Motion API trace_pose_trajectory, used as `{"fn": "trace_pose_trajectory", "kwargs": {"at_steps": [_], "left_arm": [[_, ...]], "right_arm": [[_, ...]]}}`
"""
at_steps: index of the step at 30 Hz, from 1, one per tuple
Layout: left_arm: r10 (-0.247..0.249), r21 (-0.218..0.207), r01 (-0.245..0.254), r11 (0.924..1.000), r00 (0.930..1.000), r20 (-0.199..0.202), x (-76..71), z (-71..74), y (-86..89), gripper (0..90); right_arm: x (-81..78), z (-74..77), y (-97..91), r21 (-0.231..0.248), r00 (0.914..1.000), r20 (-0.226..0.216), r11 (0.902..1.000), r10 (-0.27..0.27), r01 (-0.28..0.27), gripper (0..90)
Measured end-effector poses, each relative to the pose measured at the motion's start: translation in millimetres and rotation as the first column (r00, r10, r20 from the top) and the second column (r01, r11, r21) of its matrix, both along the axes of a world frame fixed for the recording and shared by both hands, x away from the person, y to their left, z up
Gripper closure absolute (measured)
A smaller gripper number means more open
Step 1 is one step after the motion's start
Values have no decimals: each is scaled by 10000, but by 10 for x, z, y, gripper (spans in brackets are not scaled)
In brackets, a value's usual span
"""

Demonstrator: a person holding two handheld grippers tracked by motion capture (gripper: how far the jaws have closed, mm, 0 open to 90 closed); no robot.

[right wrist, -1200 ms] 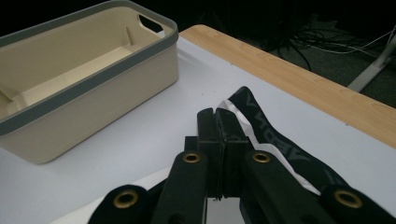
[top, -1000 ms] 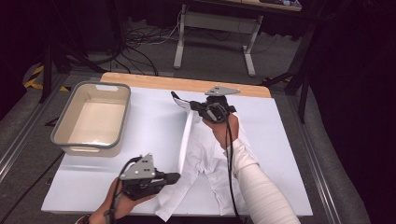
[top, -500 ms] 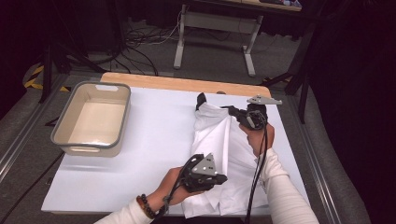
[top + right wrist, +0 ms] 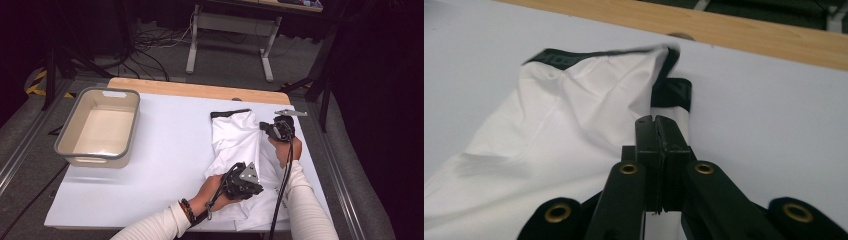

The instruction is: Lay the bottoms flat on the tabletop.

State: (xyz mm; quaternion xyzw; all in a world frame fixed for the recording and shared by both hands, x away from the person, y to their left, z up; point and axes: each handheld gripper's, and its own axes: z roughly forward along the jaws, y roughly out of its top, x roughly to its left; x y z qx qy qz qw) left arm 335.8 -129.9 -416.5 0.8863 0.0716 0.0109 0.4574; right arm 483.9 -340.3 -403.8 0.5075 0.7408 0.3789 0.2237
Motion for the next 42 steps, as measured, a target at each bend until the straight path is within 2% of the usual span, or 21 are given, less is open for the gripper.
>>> {"fn": "trace_pose_trajectory", "kwargs": {"at_steps": [2, 4, 5, 6, 8, 10, 13, 15, 18, 20, 23, 26, 27, 29, 30, 31, 32, 34, 35, 39, 42], "left_arm": [[46, -153, -45, 9999, 10000, 60, 0, 26, 44, 747], [132, -347, -124, 9993, 9997, 224, -12, 58, 119, 691], [169, -415, -155, 9990, 9992, 350, -27, 76, 178, 644], [170, -377, -154, 9992, 9989, 442, -40, 90, 232, 609], [308, -241, -286, 9993, 9947, 981, -96, 123, 395, 553], [199, -66, -191, 9998, 9873, 1577, -165, 128, 604, 488], [283, 90, -311, 9995, 9751, 2201, -250, 86, 861, 429], [427, 319, -530, 9981, 9632, 2655, -306, 29, 1072, 398], [737, 112, -797, 9968, 9592, 2730, -340, -54, 1326, 374], [1275, -105, -1294, 9915, 9552, 2671, -348, -130, 1503, 372], [1613, -69, -1640, 9864, 9607, 2259, -360, -191, 1659, 355], [1685, -194, -1678, 9856, 9685, 1834, -386, -248, 1719, 356], [1629, -119, -1631, 9865, 9740, 1575, -402, -267, 1704, 356], [1563, 52, -1593, 9872, 9736, 1662, -450, -286, 1636, 346], [1383, 33, -1404, 9901, 9789, 1507, -468, -297, 1588, 345], [1262, 162, -1300, 9914, 9808, 1487, -482, -297, 1554, 342], [1137, 325, -1197, 9923, 9825, 1477, -507, -303, 1496, 334], [854, 400, -915, 9950, 9874, 1333, -522, -313, 1421, 330], [796, 457, -856, 9953, 9895, 1209, -522, -321, 1374, 330], [470, 1020, -585, 9931, 9926, 1121, -486, -369, 1238, 339], [276, 1186, -380, 9922, 9957, 883, -462, -409, 1181, 352]], "right_arm": [[22, -95, -31, -86, 9994, -228, 9996, -275, 273, 868], [24, -164, -56, -466, 9984, -276, 9978, -484, 471, 851], [21, -190, -80, -469, 9979, -301, 9973, -580, 566, 814], [17, -207, -106, -471, 9964, -326, 9959, -787, 771, 729], [-7, -222, -158, -337, 9933, -396, 9936, -1087, 1074, 700], [-67, -231, -207, -163, 9934, -447, 9944, -1054, 1048, 646], [-235, -179, -229, 145, 9966, -139, 9966, -808, 810, 630], [-389, -143, -209, 8, 9986, 200, 9988, -498, 498, 615], [-609, -123, -170, 93, 9997, 233, 10000, 32, -34, 582], [-795, -120, -133, 120, 9987, 415, 9995, 302, -307, 571], [-1105, -109, -23, -239, 9934, 676, 9956, 922, -908, 552], [-1398, -130, 105, -564, 9847, 660, 9859, 1612, -1576, 543], [-1494, -155, 138, -626, 9832, 675, 9842, 1698, -1656, 535], [-1657, -235, 181, -377, 9831, 464, 9837, 1773, -1757, 476], [-1754, -285, 211, -386, 9855, 298, 9854, 1668, -1656, 430], [-1825, -307, 234, -588, 9829, 190, 9816, 1829, -1816, 439], [-1874, -319, 248, -708, 9808, 168, 9787, 1944, -1928, 434], [-1983, -364, 252, -180, 9791, -81, 9790, 2031, -2032, 430], [-2007, -381, 252, -116, 9775, -197, 9776, 2099, -2102, 426], [-2083, -453, 312, -122, 9723, -569, 9736, 2268, -2278, 406], [-2134, -430, 428, -658, 9668, -327, 9646, 2536, -2553, 397]]}}
